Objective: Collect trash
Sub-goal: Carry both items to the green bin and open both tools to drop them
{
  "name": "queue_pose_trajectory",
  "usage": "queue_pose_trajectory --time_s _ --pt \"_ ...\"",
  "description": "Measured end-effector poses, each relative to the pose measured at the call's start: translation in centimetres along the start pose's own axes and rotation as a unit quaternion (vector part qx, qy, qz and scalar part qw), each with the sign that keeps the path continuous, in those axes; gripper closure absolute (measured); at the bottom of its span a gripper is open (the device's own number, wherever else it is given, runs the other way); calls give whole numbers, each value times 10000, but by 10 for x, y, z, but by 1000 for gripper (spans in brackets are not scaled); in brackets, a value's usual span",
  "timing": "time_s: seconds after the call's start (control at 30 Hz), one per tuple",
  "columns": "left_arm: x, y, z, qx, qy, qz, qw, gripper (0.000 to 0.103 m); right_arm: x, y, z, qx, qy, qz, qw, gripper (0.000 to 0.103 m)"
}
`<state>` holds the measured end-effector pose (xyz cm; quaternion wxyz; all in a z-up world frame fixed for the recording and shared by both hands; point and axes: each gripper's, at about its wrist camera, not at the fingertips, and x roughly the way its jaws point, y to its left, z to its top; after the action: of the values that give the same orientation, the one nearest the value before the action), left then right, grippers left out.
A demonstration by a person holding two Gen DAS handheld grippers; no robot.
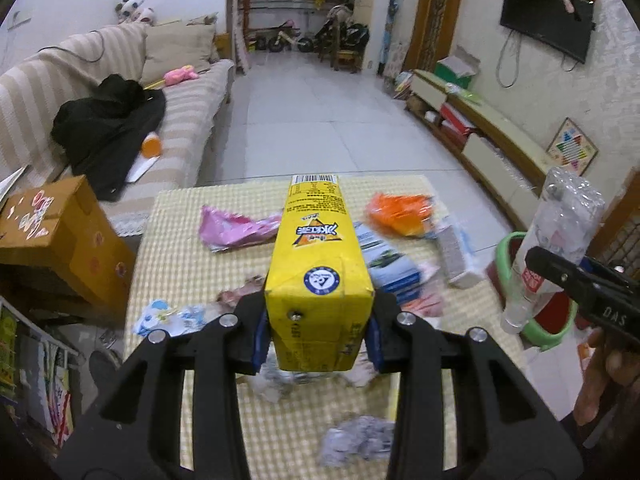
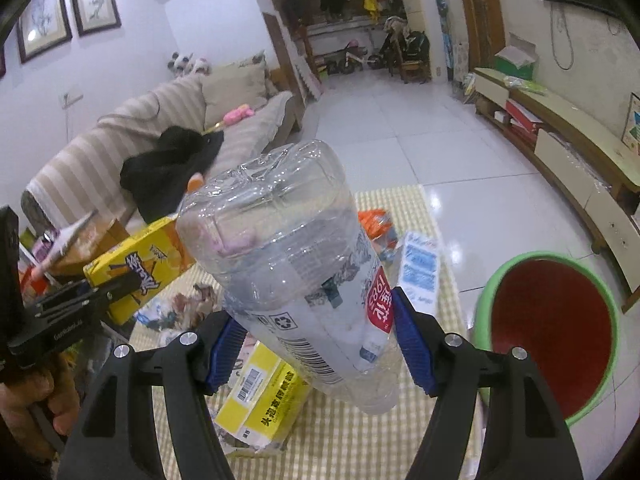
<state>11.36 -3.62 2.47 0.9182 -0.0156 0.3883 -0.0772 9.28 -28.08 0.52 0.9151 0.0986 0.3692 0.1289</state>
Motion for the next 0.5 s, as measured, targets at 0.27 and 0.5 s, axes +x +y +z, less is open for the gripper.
queue_pose_trajectory --time_s 0.27,0.5 --pt "-9 -68 21 334 -110 -674 9971 67 -53 -65 21 327 -349 -454 9978 37" --pt "5 -141 31 628 -6 -1330 9891 67 -91 -143 32 752 -605 -924 9910 36"
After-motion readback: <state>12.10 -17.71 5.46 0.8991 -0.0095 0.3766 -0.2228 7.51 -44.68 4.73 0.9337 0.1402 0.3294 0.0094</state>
